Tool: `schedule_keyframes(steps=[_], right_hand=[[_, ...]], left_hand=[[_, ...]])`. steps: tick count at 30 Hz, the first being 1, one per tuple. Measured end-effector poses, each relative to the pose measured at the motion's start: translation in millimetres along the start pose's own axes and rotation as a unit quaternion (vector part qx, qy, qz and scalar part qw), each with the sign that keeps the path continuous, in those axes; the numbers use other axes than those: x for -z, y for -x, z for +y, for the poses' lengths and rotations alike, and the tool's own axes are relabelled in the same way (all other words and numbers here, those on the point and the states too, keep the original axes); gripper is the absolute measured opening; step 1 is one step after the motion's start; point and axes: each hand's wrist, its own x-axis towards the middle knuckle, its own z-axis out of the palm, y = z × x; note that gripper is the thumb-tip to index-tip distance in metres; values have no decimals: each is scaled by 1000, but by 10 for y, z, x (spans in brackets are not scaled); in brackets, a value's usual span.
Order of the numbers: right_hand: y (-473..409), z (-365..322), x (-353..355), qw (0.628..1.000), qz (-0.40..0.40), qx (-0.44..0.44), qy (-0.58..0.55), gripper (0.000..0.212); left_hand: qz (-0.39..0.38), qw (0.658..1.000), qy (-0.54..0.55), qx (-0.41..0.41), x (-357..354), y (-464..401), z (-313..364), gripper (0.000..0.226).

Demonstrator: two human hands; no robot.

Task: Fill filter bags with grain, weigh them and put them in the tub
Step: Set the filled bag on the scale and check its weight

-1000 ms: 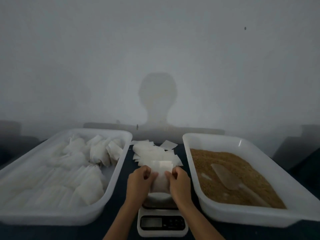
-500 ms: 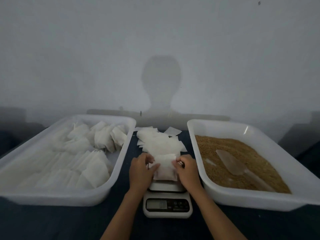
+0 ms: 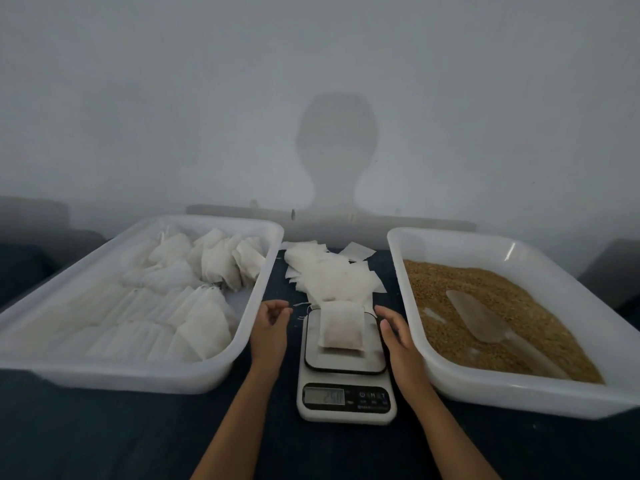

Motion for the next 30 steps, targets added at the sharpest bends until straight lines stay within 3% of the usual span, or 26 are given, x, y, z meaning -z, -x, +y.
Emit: schedule_keyframes(steps=[11,18,23,25,30], right_hand=[[-4,16,6,1000,-8,-7,1,28],[-46,-3,-15,1000,-2,6,16,22],[-154,-49,-56,995,21,42,88,14],[-221,-66,-76,991,39,53,120,8],[-292,-87,-124,979,33,34,197,17]], left_hand=[[-13,1000,0,16,-9,12,-20,17],[-94,991,-73,-55,-38,36,-4,18],[-124,977,-162,-63,-106,9,-36,6],[-127,973,-182,-65,-126,-2,-32,10],[-146,968,-185,-88,-173,-12,46,20]])
